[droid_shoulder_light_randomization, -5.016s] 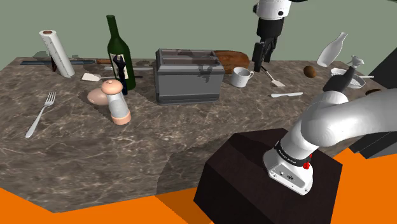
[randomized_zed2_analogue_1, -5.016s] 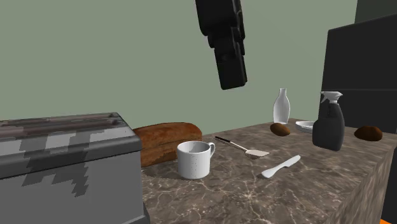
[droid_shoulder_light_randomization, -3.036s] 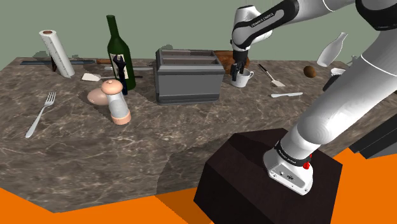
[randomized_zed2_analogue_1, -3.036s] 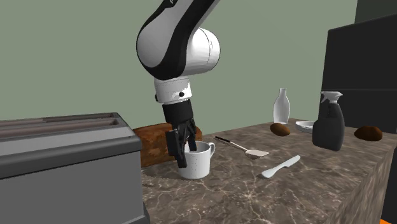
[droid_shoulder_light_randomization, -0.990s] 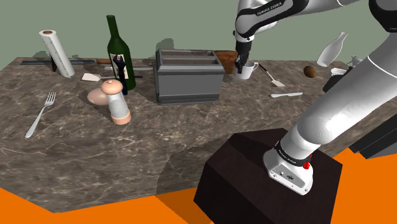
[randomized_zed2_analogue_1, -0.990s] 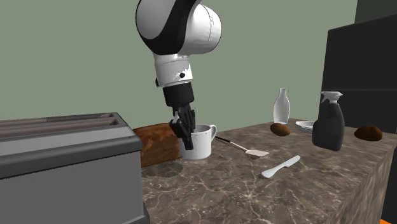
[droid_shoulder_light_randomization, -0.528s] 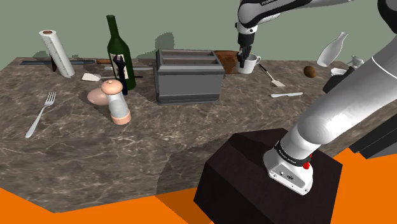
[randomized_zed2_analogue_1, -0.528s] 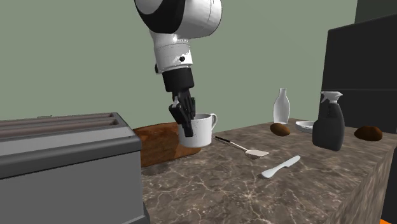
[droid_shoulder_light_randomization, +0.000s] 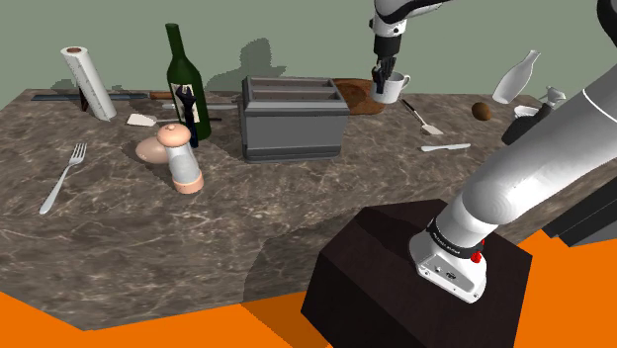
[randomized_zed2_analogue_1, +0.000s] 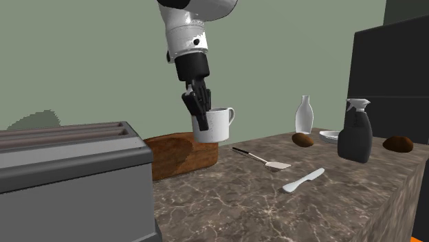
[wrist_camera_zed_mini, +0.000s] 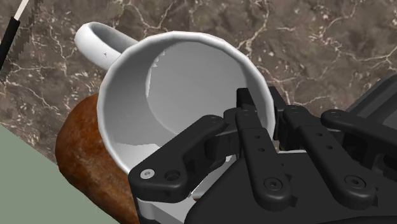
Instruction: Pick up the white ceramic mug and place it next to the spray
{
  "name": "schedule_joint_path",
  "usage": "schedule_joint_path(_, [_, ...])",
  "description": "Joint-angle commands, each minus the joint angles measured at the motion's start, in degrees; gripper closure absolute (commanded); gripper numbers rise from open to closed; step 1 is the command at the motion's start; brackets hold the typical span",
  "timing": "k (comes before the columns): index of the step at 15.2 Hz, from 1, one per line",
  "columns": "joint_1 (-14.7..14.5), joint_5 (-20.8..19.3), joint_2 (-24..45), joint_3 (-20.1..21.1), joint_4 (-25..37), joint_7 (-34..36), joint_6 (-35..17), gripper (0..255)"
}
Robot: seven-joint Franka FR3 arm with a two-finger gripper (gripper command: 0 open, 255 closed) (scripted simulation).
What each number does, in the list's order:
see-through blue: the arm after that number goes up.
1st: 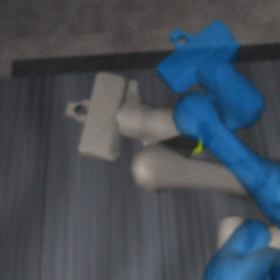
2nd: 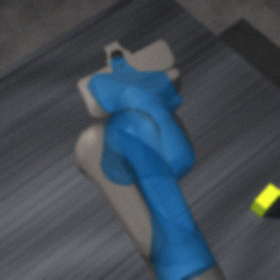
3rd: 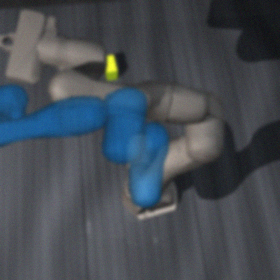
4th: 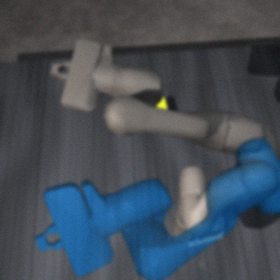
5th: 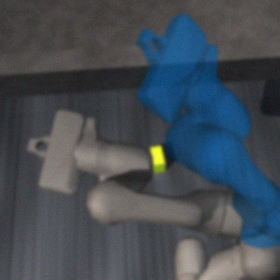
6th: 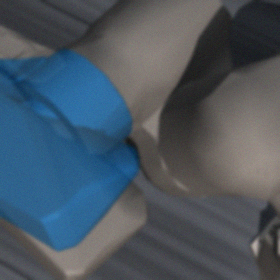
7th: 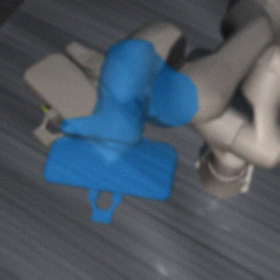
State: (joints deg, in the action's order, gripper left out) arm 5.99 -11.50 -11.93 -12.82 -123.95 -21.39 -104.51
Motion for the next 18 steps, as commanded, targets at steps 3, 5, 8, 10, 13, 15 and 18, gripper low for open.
schedule_joint_path(3, [-0.1,0.1,-0.7,0.2,2.4,-0.3,3.1,255])
schedule_joint_path(5, [-0.1,0.1,-0.9,0.3,3.7,-0.5,4.7,255])
schedule_joint_path(8, [-0.2,0.2,-1.2,0.4,5.8,-0.8,7.0,255])
schedule_joint_path(10, [-0.2,0.3,-1.2,0.5,7.3,-0.9,8.5,255])
schedule_joint_path(13, [-0.2,0.3,-1.3,0.6,9.5,-1.2,10.8,255])
schedule_joint_path(15, [-0.3,0.4,-1.2,0.7,11.1,-1.4,12.3,255])
schedule_joint_path(18, [-0.3,0.5,-1.1,0.8,13.6,-1.8,14.6,255])
